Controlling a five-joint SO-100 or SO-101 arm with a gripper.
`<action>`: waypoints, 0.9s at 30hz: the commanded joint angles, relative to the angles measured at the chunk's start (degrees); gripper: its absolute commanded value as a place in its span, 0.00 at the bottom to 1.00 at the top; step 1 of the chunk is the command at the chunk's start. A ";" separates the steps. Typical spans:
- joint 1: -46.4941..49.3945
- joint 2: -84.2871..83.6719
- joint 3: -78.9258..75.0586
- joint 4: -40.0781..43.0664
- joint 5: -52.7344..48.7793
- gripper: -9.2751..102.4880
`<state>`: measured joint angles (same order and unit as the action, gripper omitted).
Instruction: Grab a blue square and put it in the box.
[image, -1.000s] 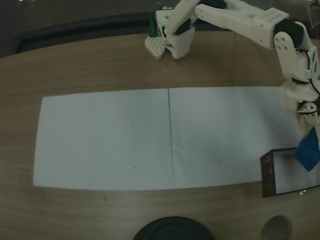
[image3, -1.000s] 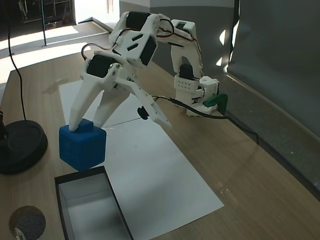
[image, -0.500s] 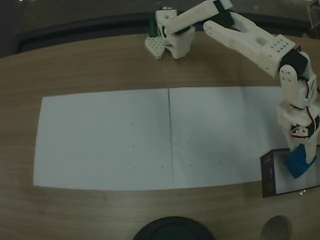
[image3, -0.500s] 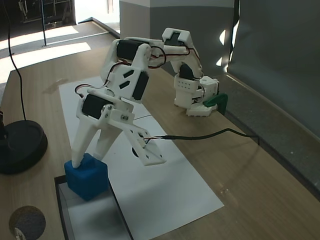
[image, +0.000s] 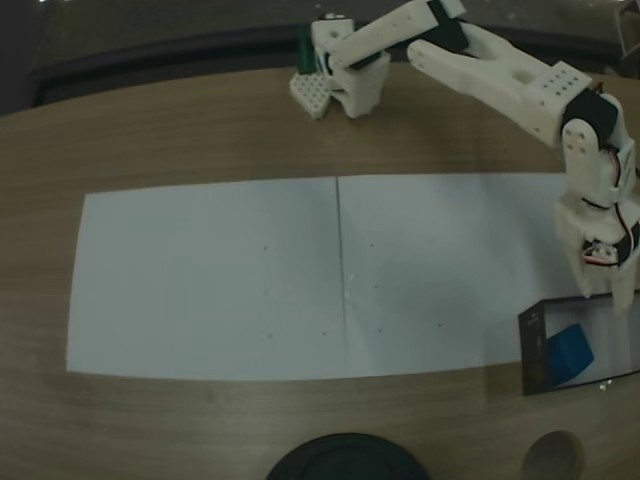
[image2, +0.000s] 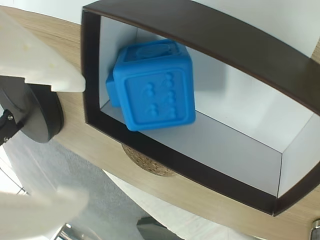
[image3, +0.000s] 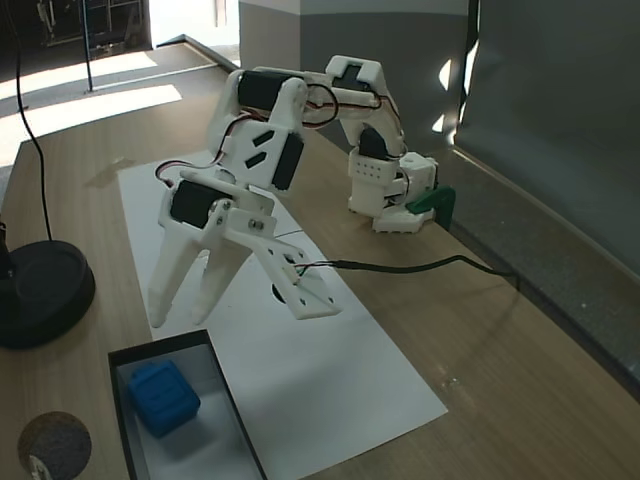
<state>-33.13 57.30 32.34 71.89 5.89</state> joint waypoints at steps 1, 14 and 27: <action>2.20 9.76 -6.77 5.62 -0.62 0.08; 19.69 48.69 -2.64 27.16 -2.46 0.08; 23.99 97.47 42.54 20.83 -7.47 0.08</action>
<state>-9.14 149.15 69.70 95.01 -1.41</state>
